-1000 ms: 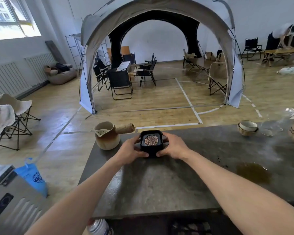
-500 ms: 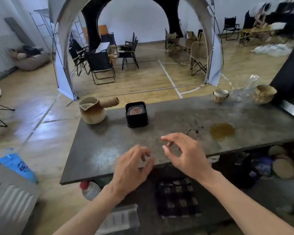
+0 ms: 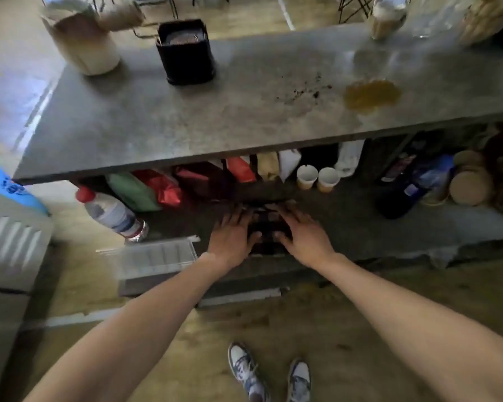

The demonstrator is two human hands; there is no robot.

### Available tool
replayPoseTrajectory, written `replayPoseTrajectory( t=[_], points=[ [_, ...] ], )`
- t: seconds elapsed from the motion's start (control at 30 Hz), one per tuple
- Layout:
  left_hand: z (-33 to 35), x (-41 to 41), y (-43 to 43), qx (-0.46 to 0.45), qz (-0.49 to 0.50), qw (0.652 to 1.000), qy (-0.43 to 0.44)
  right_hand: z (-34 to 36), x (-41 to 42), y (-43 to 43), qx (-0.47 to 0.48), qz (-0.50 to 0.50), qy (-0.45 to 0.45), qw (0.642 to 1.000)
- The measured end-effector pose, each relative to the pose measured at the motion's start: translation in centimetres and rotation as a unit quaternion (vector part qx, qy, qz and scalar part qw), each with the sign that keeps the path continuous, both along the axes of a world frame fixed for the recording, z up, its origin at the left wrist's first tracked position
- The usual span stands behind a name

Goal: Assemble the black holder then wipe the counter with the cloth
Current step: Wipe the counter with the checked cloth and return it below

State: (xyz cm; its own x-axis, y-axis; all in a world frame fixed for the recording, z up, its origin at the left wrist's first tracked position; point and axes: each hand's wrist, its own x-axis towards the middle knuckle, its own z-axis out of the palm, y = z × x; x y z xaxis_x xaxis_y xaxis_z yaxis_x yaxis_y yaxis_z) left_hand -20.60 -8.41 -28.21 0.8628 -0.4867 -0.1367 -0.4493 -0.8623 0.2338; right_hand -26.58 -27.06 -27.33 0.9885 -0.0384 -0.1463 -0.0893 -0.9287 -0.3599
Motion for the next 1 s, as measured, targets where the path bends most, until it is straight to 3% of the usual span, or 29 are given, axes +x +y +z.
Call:
replayPoseTrajectory(
  t=[0.1,0.2,0.3,0.4,0.5,0.53,0.77,1.0],
  points=[
    [-2.6,0.2,-1.4,0.002,0.066,0.997,0.045,-3.1,0.8,0.2,-0.02,-0.076,0.058,0.995],
    [-3.8,0.6,-2.8,-0.016,0.174,0.983,0.059,-5.3,1.4,0.3,-0.022,-0.19,0.05,0.98],
    [-4.6,1.5,-3.6,-0.072,0.254,0.961,0.077,-6.3,2.6,0.1,0.039,-0.275,0.038,0.96],
    [-4.9,2.6,-3.3,-0.182,0.336,0.911,0.154,-5.6,3.8,-0.7,0.194,-0.35,0.065,0.914],
    [-3.7,2.2,-3.3,-0.348,0.393,0.821,0.226,-4.3,3.9,-1.4,0.334,-0.374,0.056,0.864],
    [-2.9,1.8,-3.5,-0.383,0.389,0.804,0.234,-3.7,3.8,-1.6,0.349,-0.377,0.042,0.857],
    [6.5,-2.6,-3.0,-0.401,0.211,0.872,0.183,4.7,-1.8,-1.7,0.358,-0.309,-0.072,0.878],
    [18.5,-5.8,-6.5,-0.422,0.037,0.89,0.168,16.6,-8.0,-5.2,0.334,-0.36,-0.241,0.837]
  ],
)
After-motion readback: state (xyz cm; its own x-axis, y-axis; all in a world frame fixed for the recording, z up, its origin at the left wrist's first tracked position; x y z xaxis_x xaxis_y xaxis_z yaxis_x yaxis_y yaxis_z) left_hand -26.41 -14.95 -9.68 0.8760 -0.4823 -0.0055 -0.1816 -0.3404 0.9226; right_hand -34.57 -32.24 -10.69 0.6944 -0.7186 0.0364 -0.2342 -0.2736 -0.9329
